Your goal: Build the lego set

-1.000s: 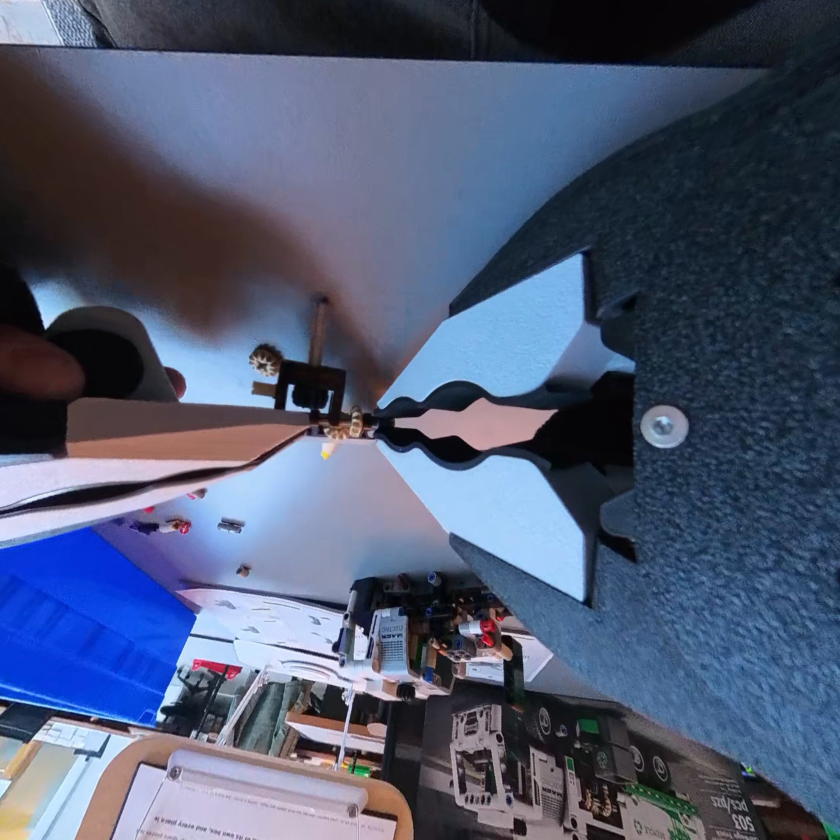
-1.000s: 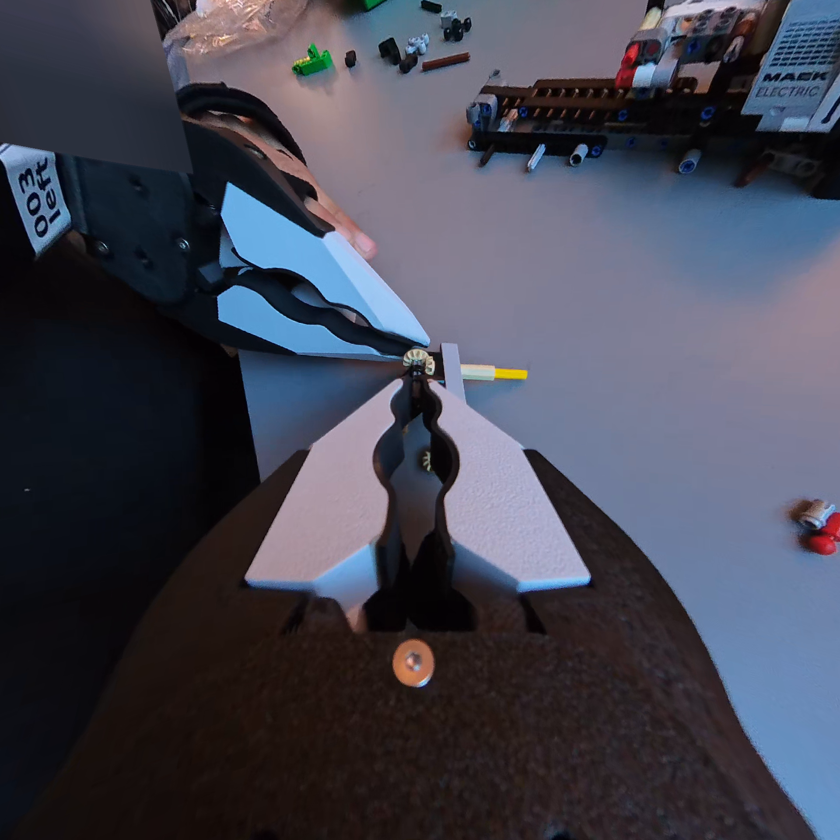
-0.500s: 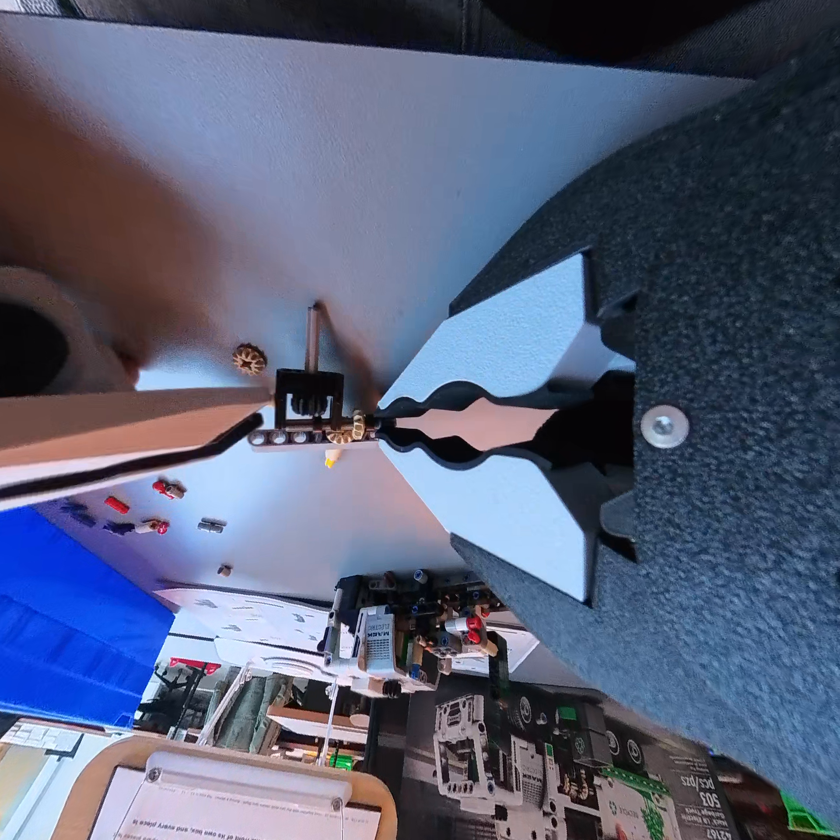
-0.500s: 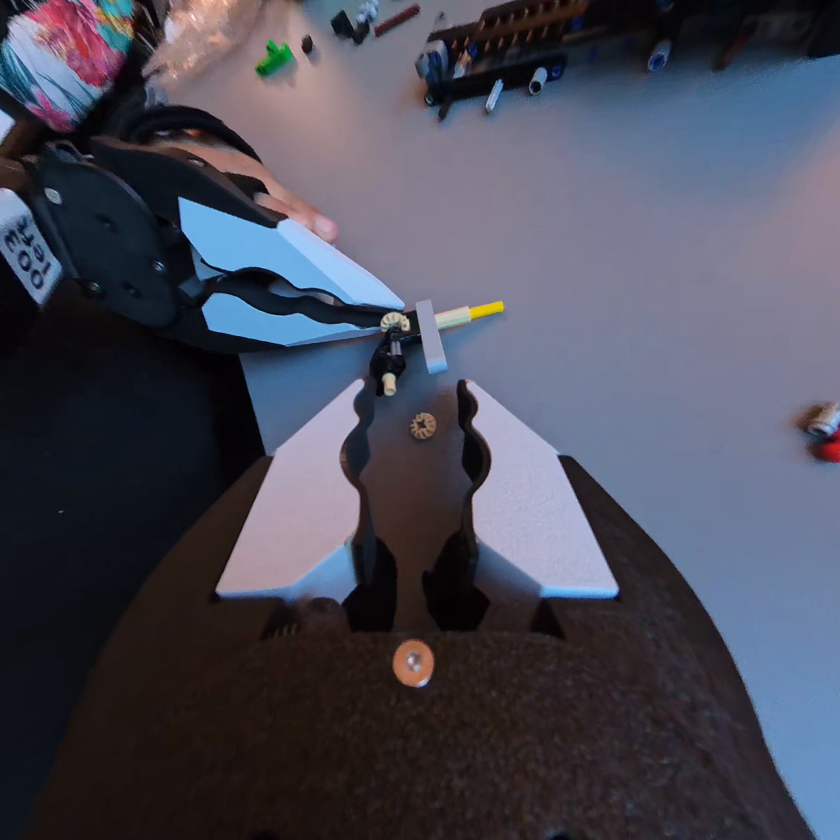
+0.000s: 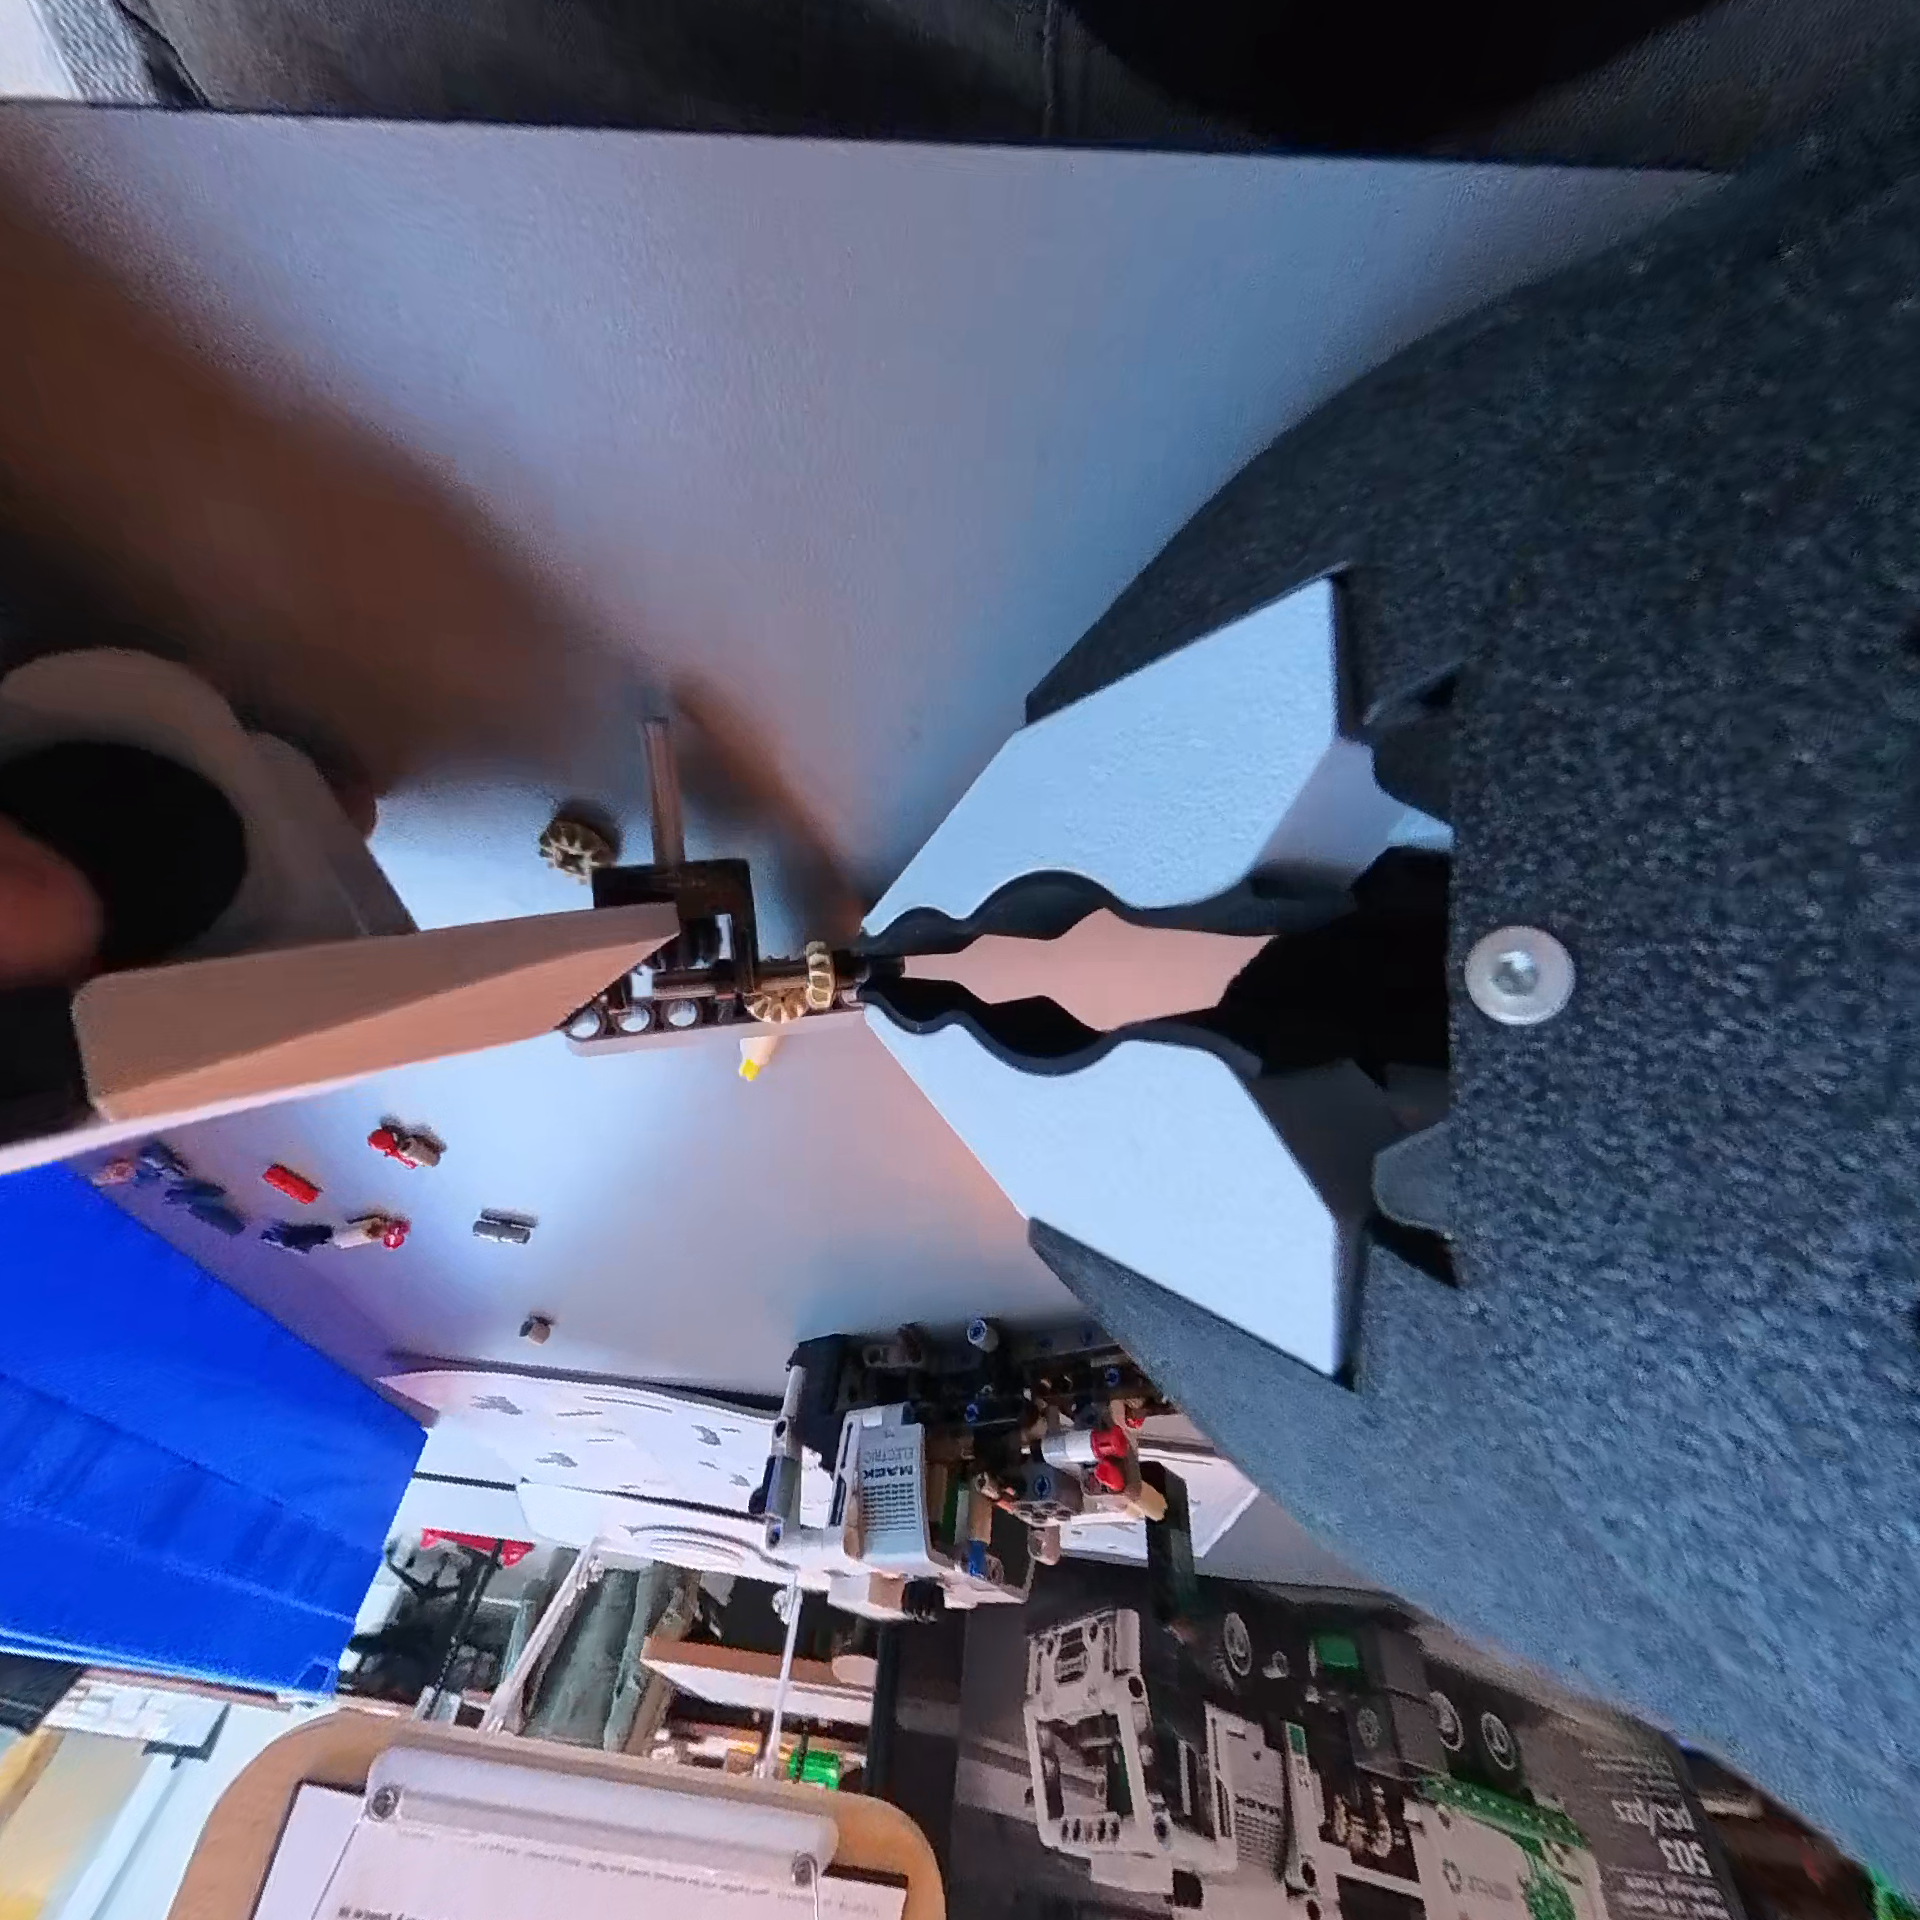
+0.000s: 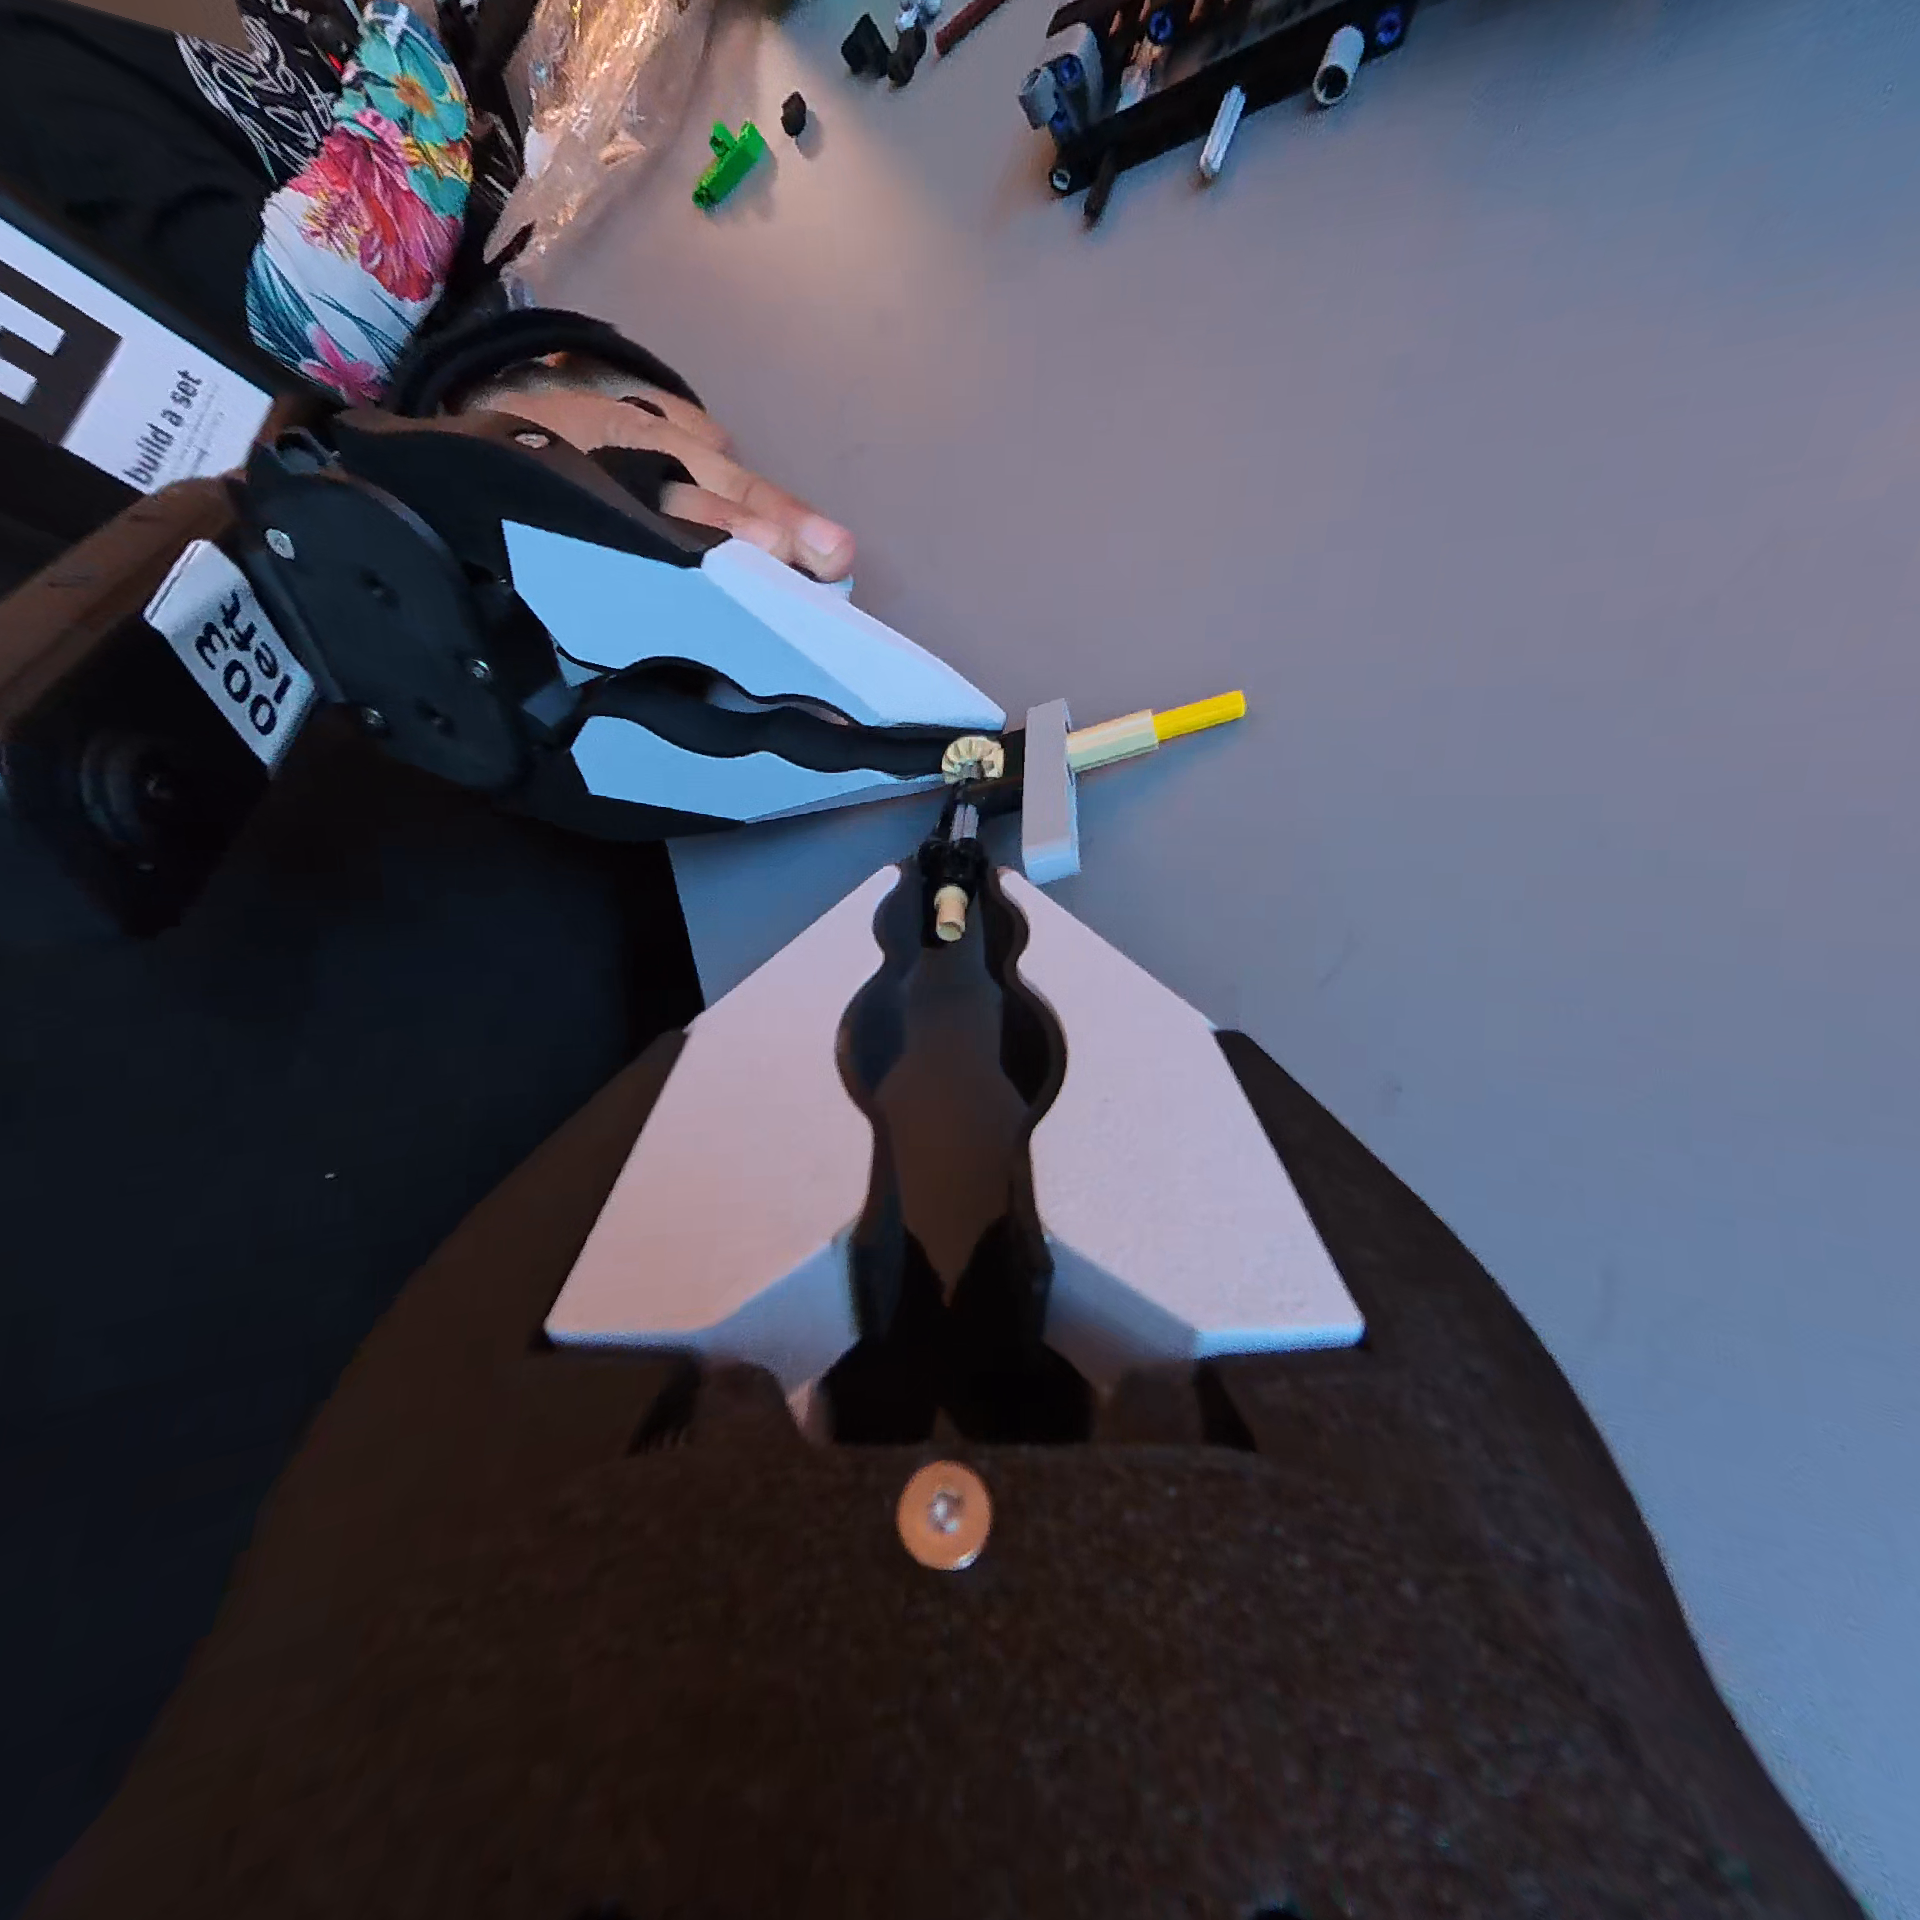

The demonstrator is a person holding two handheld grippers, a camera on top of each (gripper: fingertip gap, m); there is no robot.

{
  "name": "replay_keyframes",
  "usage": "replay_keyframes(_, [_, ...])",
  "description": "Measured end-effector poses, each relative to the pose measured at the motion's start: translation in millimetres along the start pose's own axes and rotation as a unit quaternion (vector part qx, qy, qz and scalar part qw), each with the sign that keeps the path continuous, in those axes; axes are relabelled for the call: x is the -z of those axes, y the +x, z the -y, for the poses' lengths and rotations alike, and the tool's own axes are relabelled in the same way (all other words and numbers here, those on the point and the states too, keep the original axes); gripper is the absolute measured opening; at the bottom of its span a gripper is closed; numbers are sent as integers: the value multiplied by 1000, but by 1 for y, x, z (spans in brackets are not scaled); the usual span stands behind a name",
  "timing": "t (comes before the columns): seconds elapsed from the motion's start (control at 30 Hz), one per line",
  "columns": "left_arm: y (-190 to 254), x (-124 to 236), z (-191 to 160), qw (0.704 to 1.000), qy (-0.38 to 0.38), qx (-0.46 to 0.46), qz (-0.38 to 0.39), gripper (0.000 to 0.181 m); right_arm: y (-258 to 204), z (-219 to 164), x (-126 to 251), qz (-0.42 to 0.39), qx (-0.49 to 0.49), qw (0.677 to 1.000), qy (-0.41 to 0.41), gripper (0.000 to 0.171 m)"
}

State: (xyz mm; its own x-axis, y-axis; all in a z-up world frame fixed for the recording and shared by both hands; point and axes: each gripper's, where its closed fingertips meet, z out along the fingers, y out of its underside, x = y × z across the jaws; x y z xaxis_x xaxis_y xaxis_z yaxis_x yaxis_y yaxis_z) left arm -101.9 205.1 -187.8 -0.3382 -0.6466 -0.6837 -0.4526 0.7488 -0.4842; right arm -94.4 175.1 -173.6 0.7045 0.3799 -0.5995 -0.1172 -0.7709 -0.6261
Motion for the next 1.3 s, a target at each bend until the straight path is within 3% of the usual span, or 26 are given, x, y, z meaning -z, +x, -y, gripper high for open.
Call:
replay_keyframes(0.9, [3, 3, -2, 997, 24, 54, -55, 2, -1, -2, 0, -14, -3, 1000, 5, 9])
replay_keyframes(1.17, [5, 3, 5, 1000, 5, 23, -20, 2, 7, 9, 6, -29, -16, 999, 15, 48])
replay_keyframes(1.3, [1, 6, 11, 999, -4, -18, 31, 2, -1, 10, -4, 31, -76, 997, -10, 33])
